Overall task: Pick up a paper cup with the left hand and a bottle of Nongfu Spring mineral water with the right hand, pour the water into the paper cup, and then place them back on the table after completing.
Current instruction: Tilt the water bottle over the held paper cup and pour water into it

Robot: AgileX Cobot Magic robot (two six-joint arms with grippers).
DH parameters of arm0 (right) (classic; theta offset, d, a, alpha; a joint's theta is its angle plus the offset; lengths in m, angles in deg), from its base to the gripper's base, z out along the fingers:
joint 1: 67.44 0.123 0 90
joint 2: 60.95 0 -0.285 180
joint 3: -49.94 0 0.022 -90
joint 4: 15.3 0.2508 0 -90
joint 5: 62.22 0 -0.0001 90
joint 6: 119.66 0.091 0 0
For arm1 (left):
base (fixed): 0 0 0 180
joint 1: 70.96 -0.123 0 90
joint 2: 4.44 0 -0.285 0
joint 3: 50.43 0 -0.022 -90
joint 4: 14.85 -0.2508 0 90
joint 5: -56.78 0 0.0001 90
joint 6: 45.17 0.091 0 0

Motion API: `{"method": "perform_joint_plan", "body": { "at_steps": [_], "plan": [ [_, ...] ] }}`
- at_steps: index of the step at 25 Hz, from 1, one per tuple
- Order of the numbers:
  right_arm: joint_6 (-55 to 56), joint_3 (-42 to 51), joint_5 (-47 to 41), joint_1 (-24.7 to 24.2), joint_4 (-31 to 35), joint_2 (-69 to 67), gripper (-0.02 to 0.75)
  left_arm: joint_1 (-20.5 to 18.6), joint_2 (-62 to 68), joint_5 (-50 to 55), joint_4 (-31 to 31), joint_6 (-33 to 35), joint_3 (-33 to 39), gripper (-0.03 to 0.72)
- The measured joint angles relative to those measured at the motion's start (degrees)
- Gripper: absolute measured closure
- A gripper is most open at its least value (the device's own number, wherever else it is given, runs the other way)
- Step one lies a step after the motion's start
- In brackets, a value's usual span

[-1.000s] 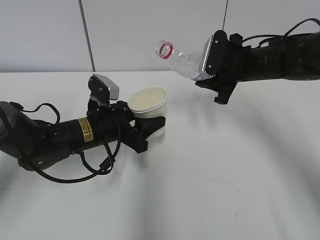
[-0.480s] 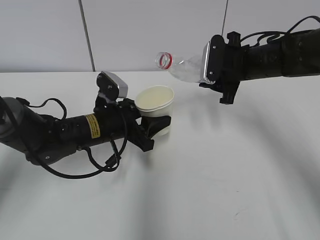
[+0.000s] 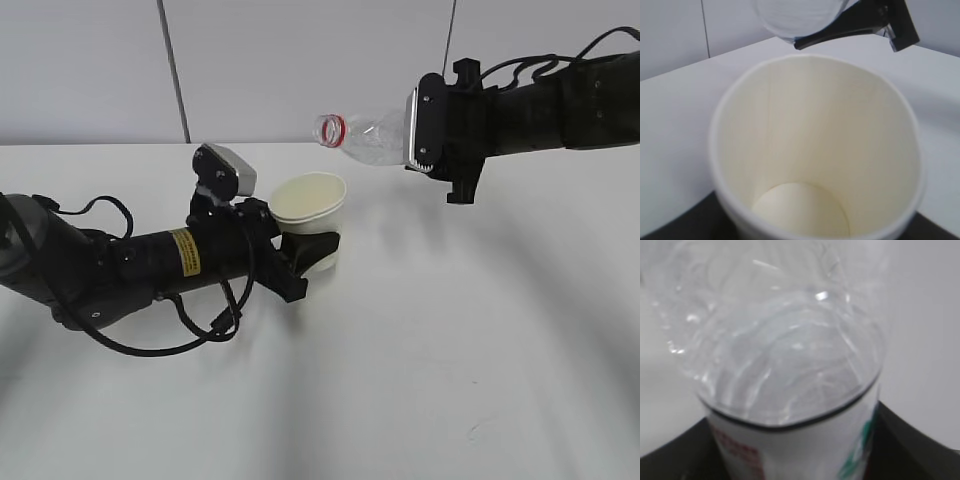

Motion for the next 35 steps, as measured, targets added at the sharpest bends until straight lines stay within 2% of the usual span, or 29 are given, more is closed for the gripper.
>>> {"method": "perform_joint_plan", "body": {
  "at_steps": [35],
  "plan": [
    [-1.90,-2.17,-4.29,0.18,-8.78,0.00,0.283,0.00,0.00,1.01,0.46,0.00,-0.53,0.307]
  ]
}}
